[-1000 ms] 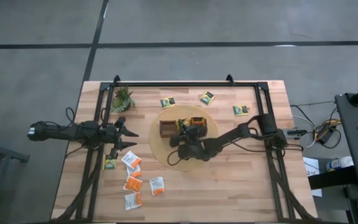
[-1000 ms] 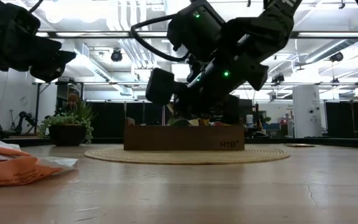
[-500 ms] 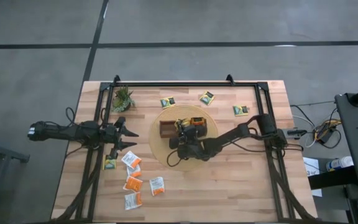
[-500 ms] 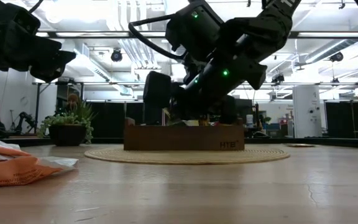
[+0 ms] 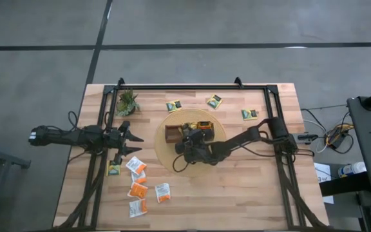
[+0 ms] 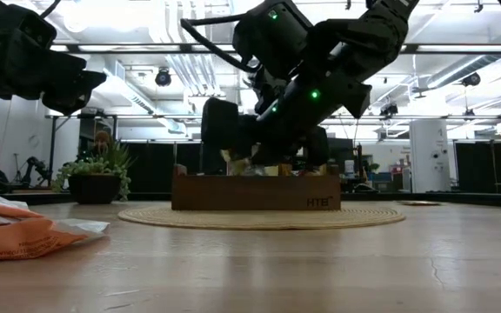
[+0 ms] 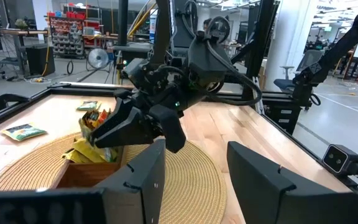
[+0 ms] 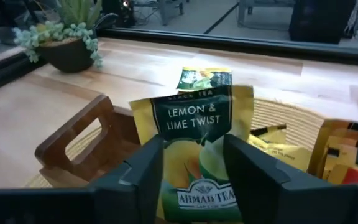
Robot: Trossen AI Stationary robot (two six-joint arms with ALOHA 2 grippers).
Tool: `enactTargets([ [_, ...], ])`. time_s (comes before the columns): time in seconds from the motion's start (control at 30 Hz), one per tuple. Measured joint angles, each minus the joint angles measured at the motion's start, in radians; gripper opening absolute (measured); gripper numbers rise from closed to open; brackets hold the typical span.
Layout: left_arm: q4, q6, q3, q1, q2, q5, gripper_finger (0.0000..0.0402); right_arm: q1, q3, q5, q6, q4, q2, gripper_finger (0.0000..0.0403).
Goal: Pick & Place Tea
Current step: Put the yellow tea bag into the middle section of the wooden organizer
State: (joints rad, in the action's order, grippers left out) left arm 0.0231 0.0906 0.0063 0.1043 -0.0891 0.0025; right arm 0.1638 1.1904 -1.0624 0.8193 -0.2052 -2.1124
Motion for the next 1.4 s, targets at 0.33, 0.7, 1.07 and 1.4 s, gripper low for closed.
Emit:
enactTargets([
  [0.33,0.000,0.000,0.000,0.000,0.000,0.000,0.0167,0.004,0.000,0.001,-0.014,0.155,0.066,0.0216],
  [0.7,0.000,0.000,0.000,0.000,0.000,0.000,0.0167,0.036,0.000,0.189,-0.365,0.223,0.181,0.0203],
  [1.07,0.000,0.000,0.000,0.000,0.000,0.000,0.0167,0.014,-0.006,0.297,-0.278,0.242,0.172,0.0081],
  [1.4,0.001,0.000,0.000,0.000,0.000,0.000,0.0167,-0.004,-0.009,0.309,-0.188,0.254,0.167,0.0009],
])
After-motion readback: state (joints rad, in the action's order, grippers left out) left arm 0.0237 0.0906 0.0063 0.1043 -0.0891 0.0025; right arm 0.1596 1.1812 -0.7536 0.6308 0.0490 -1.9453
